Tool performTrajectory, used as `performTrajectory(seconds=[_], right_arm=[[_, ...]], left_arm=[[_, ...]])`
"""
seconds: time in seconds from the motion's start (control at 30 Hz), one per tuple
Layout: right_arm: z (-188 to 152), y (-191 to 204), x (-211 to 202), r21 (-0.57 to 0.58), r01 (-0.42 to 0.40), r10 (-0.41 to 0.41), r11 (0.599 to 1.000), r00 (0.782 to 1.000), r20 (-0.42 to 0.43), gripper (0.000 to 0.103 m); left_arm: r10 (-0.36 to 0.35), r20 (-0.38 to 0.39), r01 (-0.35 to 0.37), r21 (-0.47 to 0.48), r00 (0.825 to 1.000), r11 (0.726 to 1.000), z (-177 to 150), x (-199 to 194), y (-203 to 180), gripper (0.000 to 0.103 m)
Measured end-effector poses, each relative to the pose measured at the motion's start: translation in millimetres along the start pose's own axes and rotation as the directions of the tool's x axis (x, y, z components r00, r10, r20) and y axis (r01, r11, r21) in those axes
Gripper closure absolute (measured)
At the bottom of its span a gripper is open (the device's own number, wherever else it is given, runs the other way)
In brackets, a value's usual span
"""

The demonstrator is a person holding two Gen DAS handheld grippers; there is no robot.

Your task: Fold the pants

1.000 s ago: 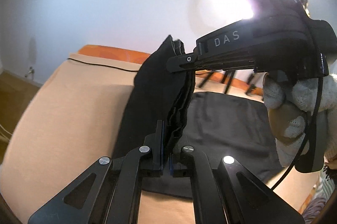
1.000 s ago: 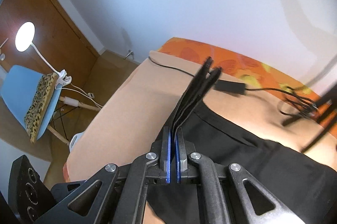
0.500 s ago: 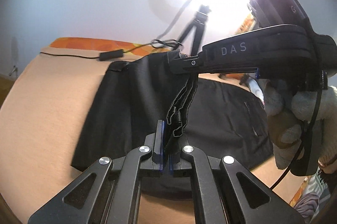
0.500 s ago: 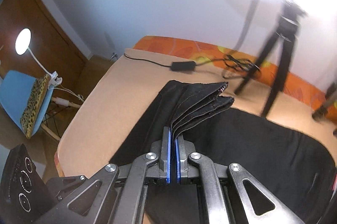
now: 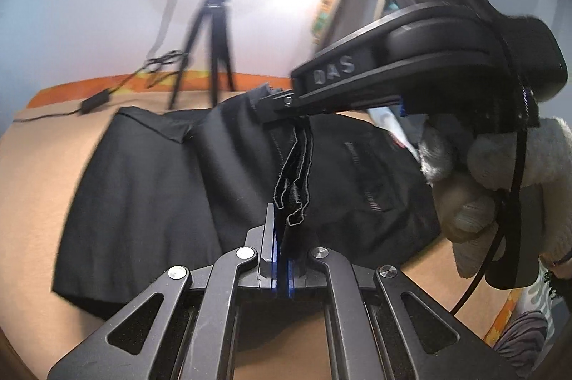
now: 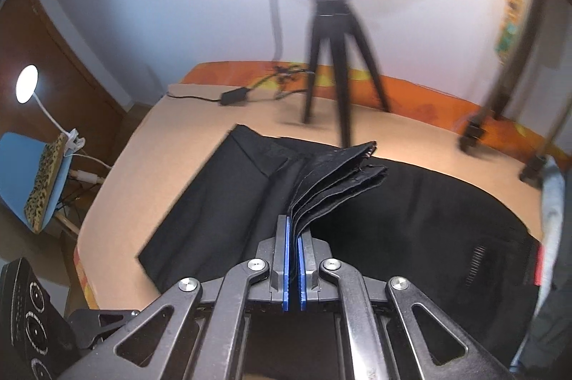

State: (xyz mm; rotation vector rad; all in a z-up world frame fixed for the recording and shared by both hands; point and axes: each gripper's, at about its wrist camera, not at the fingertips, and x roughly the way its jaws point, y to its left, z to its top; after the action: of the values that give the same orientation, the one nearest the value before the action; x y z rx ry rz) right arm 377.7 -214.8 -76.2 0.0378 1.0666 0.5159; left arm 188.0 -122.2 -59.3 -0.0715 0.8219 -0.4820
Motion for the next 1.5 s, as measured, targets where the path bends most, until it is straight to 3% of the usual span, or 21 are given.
performTrajectory(seconds=[0.2, 0.47, 0.57, 0.67, 0.83, 0.97, 1.13, 1.27, 1.5], right_arm=[[-11, -39, -16, 0.029, 0.034, -0.035, 0.999, 0.999, 0.014, 0.102], [-26, -71, -32, 0.041, 0.063, -0.064, 0.997, 0.997, 0.037, 0.102], [-35, -84, -33, 0.054, 0.064, -0.066, 0.996, 0.997, 0.040, 0.102], [-42, -97, -33, 0.062, 0.068, -0.071, 0.996, 0.996, 0.046, 0.102], [-45, -107, -32, 0.049, 0.083, -0.086, 0.995, 0.994, 0.062, 0.102], [-49, -113, -38, 0.040, 0.087, -0.089, 0.995, 0.993, 0.072, 0.102], [-60, -103, -70, -0.039, 0.124, -0.114, 0.992, 0.973, 0.199, 0.102], [-73, -126, -40, 0.024, 0.147, -0.149, 0.989, 0.985, 0.084, 0.102], [-85, -146, -26, 0.082, 0.132, -0.136, 0.988, 0.990, 0.045, 0.102]], left_arm=[[-0.027, -0.006, 0.027, 0.066, 1.000, 0.997, 3, 16, -51, 0.101], [-0.075, -0.051, 0.079, 0.075, 0.996, 0.994, 4, 33, -68, 0.101], [-0.098, -0.103, 0.105, 0.072, 0.990, 0.992, 3, 33, -63, 0.088], [-0.097, -0.113, 0.105, 0.073, 0.989, 0.992, -2, 16, -51, 0.076], [0.012, -0.089, -0.005, 0.072, 0.996, 0.997, -14, -17, -4, 0.076], [0.093, -0.077, -0.094, -0.014, 0.993, 0.995, -17, -32, 47, 0.076], [0.135, -0.095, -0.141, -0.065, 0.986, 0.988, -19, -13, 79, 0.076], [0.154, -0.138, -0.162, -0.049, 0.978, 0.986, -23, 13, 81, 0.076], [0.166, -0.173, -0.176, -0.044, 0.971, 0.983, -29, 29, 91, 0.076]])
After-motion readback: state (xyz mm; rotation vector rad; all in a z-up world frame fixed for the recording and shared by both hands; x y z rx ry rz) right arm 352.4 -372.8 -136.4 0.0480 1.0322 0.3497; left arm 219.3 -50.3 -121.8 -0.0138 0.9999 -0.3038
